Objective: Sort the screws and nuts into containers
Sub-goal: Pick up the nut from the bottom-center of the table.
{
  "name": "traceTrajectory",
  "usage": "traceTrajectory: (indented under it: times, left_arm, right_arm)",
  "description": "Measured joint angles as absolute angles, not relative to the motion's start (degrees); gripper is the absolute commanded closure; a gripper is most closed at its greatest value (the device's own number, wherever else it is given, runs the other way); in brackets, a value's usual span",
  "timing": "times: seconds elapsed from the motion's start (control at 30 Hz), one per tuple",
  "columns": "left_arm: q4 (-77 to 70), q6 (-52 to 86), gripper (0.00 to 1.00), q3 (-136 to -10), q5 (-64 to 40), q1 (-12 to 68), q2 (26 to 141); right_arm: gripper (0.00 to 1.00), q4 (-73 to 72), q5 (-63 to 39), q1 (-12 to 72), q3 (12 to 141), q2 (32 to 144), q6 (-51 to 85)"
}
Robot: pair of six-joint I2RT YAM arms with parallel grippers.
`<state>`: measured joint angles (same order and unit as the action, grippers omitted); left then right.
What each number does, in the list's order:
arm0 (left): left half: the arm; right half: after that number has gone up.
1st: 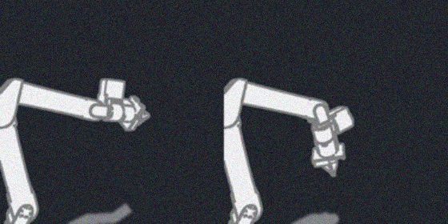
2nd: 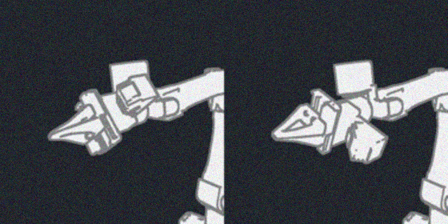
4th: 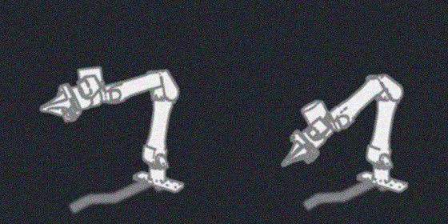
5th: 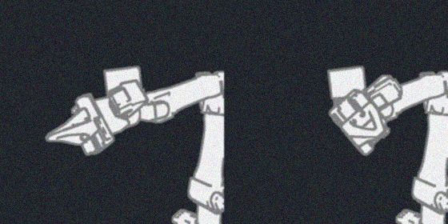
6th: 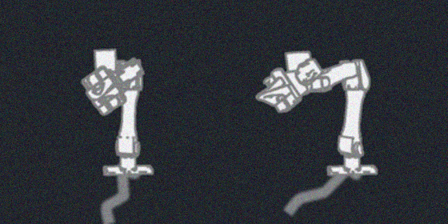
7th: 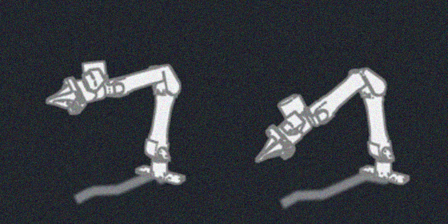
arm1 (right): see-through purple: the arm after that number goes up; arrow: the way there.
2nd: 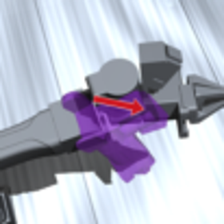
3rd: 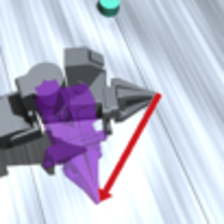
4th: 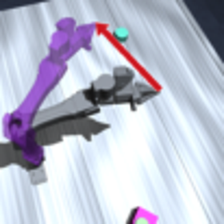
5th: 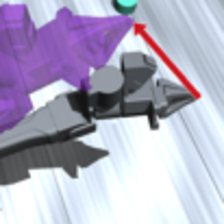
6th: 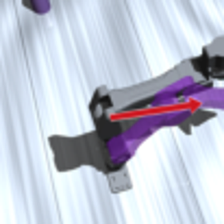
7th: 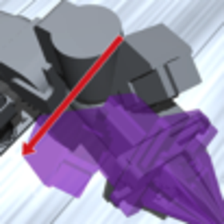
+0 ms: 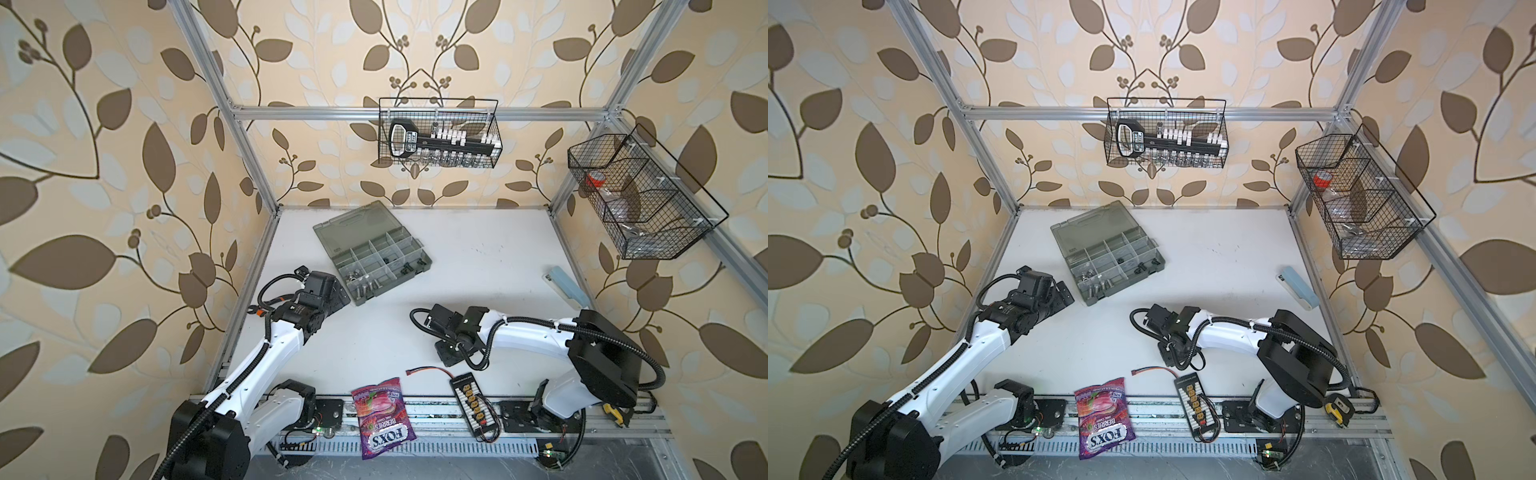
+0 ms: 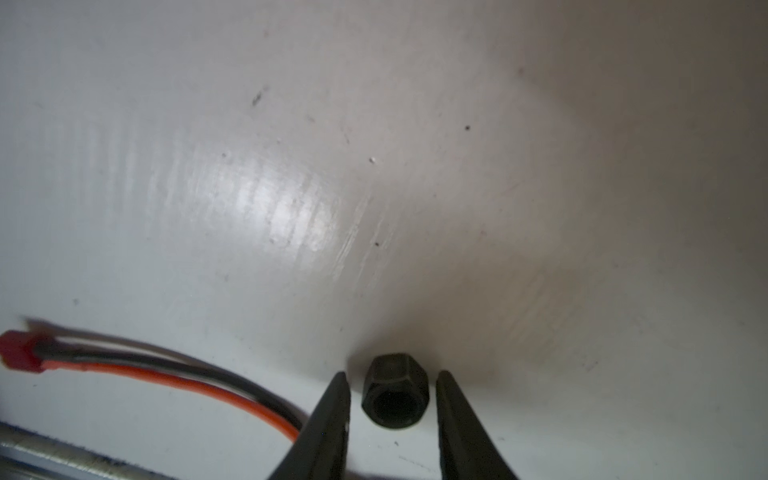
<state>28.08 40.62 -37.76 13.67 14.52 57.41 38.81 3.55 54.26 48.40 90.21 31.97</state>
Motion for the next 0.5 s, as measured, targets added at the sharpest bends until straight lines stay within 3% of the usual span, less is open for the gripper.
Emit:
traceTrajectory:
  times: [0.5]
  left_arm:
    - [28.5,40.6,0.01,-37.8,13.7,14.5,57.4]
  right_arm:
    - [0.8,38.3,3.1,54.3,48.4,90.8,31.8]
